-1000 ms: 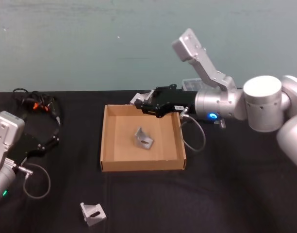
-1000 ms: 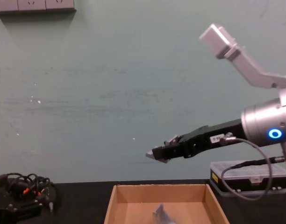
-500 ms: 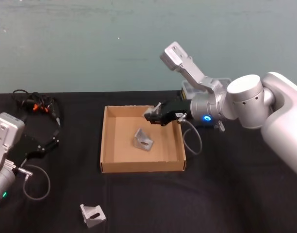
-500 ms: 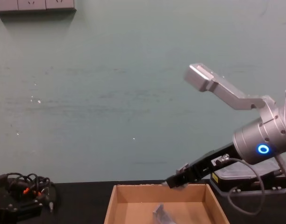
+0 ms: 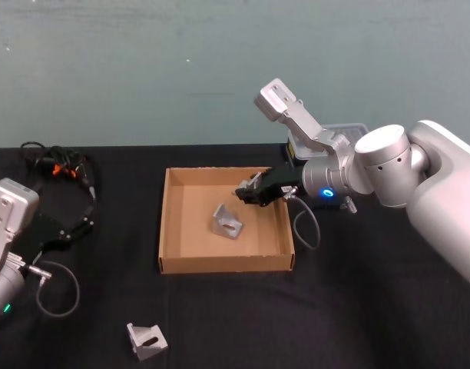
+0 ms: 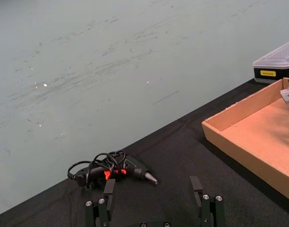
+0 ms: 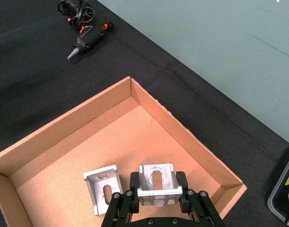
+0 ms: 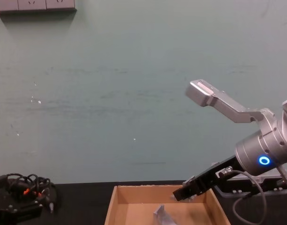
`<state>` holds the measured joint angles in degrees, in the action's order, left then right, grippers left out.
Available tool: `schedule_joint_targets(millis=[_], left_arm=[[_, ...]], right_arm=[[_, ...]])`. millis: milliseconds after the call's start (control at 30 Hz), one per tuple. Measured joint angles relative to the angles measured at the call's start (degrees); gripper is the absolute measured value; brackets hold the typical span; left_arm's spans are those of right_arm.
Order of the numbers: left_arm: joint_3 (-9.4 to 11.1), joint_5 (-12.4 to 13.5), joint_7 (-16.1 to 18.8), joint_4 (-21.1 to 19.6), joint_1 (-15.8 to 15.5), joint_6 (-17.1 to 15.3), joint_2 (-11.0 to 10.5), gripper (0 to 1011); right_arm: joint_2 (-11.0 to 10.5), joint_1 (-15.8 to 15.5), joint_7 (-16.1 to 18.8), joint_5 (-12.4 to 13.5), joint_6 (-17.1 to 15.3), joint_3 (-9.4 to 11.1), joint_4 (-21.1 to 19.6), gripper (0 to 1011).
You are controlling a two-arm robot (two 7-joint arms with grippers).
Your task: Use one hand to pick up the angle iron from the table and place it into the box.
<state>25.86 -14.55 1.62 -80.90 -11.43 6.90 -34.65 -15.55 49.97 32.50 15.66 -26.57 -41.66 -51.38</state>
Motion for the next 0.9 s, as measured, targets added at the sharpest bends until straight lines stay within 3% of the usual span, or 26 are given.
schedule_joint_targets(millis=[333,500,600,900], left_arm=[[0.0,0.0,0.0,0.0,0.0,0.0,0.0,1000],[0.0,0.0,0.0,0.0,0.0,0.0,0.0,1000],[0.0,0.0,0.0,0.0,0.0,0.0,0.0,1000],[0.0,0.0,0.0,0.0,0.0,0.0,0.0,1000]], right_arm=[[-0.2,-0.1,0.0,0.1,0.1,0.0,-0.4,453],[-0.2,-0.1,0.0,0.2,0.1,0.0,-0.5,539],[-0.2,-0.1,0.0,0.2,0.1,0.0,-0.6,702],[-0.3,-0.2,0.0,0.2,0.1,0.0,-0.7,935]])
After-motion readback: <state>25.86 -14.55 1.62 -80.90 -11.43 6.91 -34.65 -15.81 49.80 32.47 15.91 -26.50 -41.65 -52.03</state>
